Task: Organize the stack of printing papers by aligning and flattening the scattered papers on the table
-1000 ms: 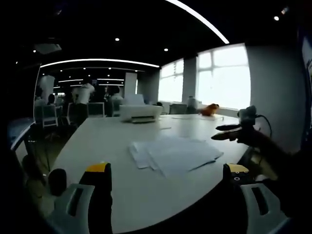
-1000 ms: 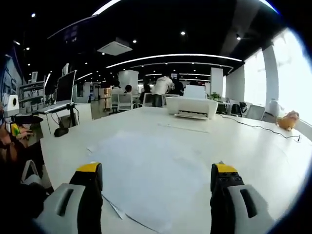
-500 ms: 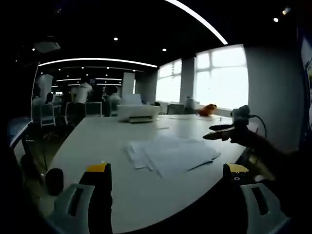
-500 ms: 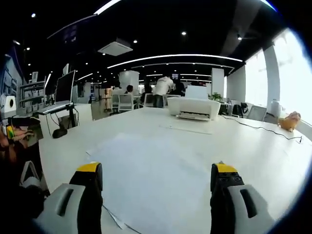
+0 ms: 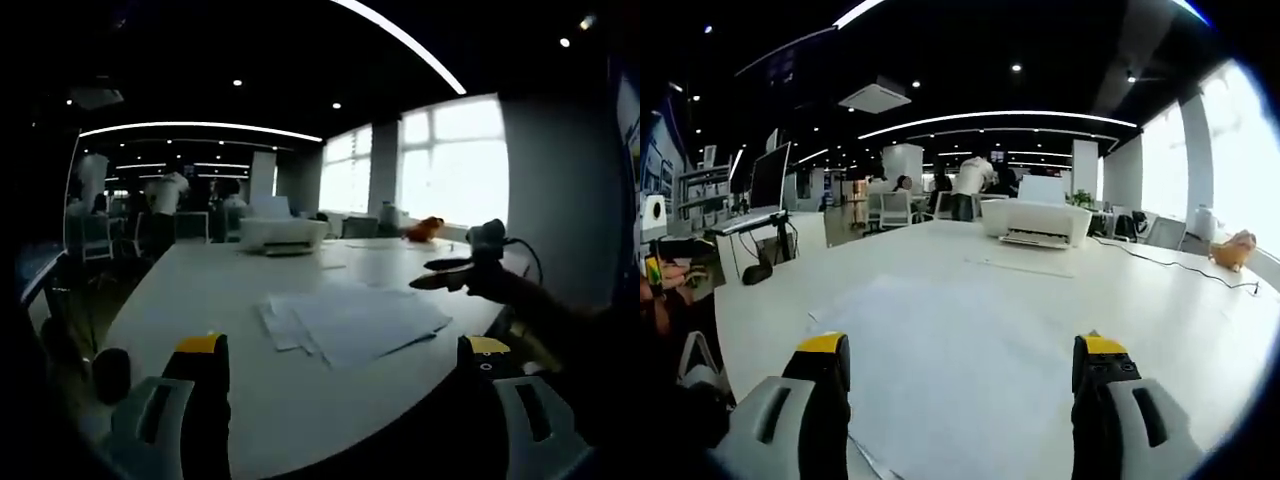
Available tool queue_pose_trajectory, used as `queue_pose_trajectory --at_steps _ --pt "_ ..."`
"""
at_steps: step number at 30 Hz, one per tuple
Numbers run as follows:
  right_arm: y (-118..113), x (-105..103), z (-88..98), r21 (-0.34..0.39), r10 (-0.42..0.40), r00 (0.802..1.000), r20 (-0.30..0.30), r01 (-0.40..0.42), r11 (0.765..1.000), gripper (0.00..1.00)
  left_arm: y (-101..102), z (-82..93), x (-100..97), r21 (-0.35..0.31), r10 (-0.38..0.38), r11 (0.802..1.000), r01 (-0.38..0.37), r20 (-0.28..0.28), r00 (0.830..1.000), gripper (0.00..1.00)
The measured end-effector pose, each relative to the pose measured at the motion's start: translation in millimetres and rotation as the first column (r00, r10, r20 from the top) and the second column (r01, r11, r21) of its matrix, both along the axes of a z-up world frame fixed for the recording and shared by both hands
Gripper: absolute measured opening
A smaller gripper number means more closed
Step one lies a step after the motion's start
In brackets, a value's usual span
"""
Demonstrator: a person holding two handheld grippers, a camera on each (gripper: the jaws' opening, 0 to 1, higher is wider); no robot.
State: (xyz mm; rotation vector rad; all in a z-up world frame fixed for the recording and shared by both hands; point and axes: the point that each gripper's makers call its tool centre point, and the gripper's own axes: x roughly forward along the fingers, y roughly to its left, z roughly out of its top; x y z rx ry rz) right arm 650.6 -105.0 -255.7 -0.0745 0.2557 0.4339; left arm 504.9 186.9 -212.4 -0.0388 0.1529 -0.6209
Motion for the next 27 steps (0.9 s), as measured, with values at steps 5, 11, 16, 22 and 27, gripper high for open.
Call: queue_pose_trajectory --at_steps 5,11,16,22,27 --pt "3.3 2.8 -1.4 0.001 0.001 1.000 -0.003 -0.001 1.000 0.87 0.0 -0.2 -0.3 0.001 0.001 1.000 -0.001 0.000 1.000 0.97" --pt "3.8 9.7 -5.5 0.003 -0.004 1.000 -0.011 0.004 1.000 0.87 -0.1 0.4 -0.1 0.001 0.000 1.000 0.000 0.001 1.000 0.97" --pt "3.0 14.1 -13.4 -0.008 -0.011 1.000 -0.021 0.011 1.000 0.87 0.5 1.1 0.0 0.000 0.000 1.000 0.000 0.003 1.000 0.97" --pt "-1.0 18.3 -20.8 -0.018 -0.019 0.999 -0.035 0.018 1.000 0.87 1.3 0.2 0.7 -0.003 0.002 1.000 -0.002 0.002 1.000 0.97" --pt "-3.4 20.6 -25.8 -0.025 -0.025 0.999 -0.041 0.024 0.999 0.87 0.2 -0.8 0.7 0.001 -0.001 1.000 0.001 -0.001 1.000 0.97"
